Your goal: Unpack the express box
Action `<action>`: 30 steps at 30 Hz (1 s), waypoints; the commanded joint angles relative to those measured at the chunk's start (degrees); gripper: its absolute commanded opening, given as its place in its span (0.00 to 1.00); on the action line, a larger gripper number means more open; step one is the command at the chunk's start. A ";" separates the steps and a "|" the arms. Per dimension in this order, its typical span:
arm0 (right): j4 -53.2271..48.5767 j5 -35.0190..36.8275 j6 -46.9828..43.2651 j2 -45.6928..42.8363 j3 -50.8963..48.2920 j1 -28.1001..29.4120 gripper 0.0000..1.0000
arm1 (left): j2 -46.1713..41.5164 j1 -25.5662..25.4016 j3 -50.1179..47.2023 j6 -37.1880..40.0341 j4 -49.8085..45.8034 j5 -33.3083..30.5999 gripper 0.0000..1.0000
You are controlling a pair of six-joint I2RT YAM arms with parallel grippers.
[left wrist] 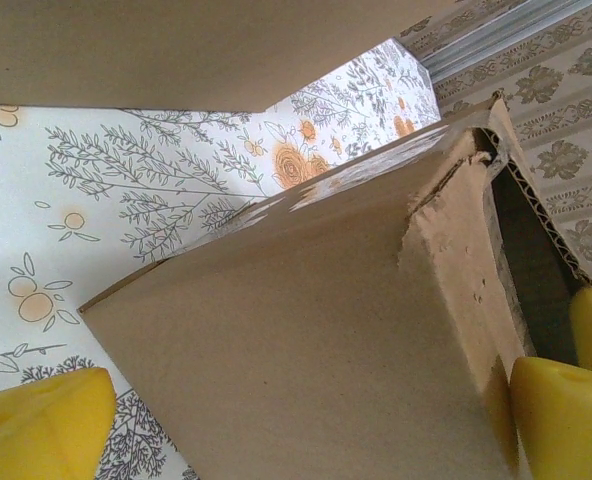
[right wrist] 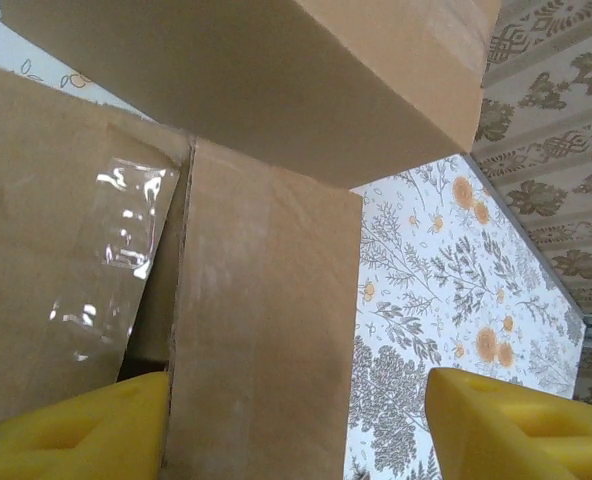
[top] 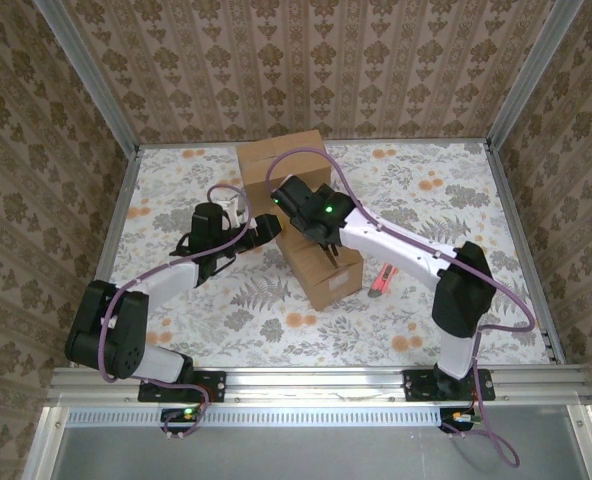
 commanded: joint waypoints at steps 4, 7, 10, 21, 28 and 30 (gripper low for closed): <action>2.69 6.84 -2.55 4.68 3.83 0.13 0.63 | 2.51 0.20 -1.31 -0.09 -1.45 1.53 1.00; 4.48 8.83 -3.26 5.60 3.77 0.13 0.57 | 3.58 0.25 -1.11 -0.25 -1.09 2.06 1.00; 6.16 10.08 -4.03 6.20 3.74 -0.03 0.50 | 4.59 0.25 -1.15 -0.10 -0.91 2.25 1.00; 13.05 13.27 -8.08 6.19 2.83 -1.46 0.37 | 8.21 0.23 -0.47 1.87 -5.27 0.21 1.00; 12.92 9.77 -11.23 7.72 4.00 -2.25 0.45 | 9.53 0.22 0.71 3.94 -9.36 -1.06 1.00; 12.25 8.73 -11.32 8.47 4.45 -2.33 0.46 | 10.08 0.21 1.15 4.19 -9.75 -0.89 1.00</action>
